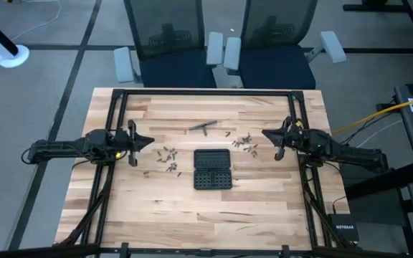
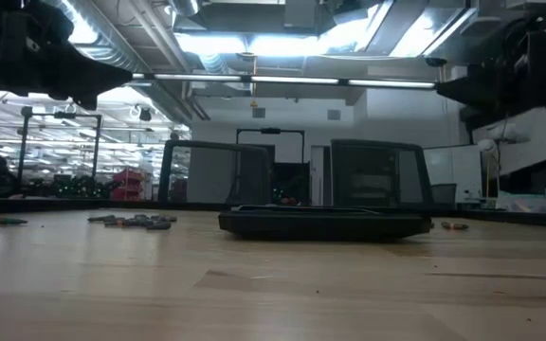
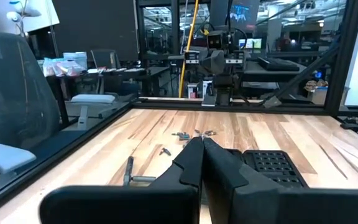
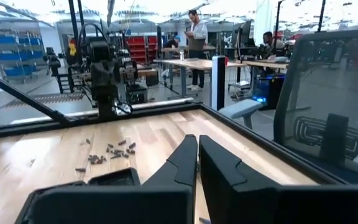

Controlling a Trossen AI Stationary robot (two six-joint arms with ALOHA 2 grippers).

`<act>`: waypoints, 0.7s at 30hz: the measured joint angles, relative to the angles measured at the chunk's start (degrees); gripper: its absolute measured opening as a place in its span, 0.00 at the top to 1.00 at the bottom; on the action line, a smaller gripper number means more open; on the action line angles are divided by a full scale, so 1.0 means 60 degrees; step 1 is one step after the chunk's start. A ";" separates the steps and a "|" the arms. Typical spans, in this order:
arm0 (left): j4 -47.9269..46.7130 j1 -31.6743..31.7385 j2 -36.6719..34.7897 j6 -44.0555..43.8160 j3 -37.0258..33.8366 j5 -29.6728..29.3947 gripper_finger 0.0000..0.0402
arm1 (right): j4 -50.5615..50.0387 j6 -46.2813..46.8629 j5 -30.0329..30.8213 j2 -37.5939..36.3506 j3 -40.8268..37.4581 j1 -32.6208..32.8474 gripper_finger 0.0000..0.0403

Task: Prefit tool cases
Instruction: Return to Home Position

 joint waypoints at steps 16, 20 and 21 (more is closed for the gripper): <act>0.0003 0.0000 0.0000 0.0002 0.0000 0.0000 1.00 | -0.0026 0.0000 -0.0004 0.0102 0.0000 -0.0007 0.95; 0.0002 0.0000 0.0000 0.0001 0.0000 0.0000 1.00 | -0.0028 0.0000 -0.0007 0.0102 0.0000 -0.0007 0.95; 0.0004 0.0000 0.0000 0.0002 0.0000 0.0000 1.00 | -0.0028 0.0000 -0.0007 0.0102 0.0000 -0.0007 0.95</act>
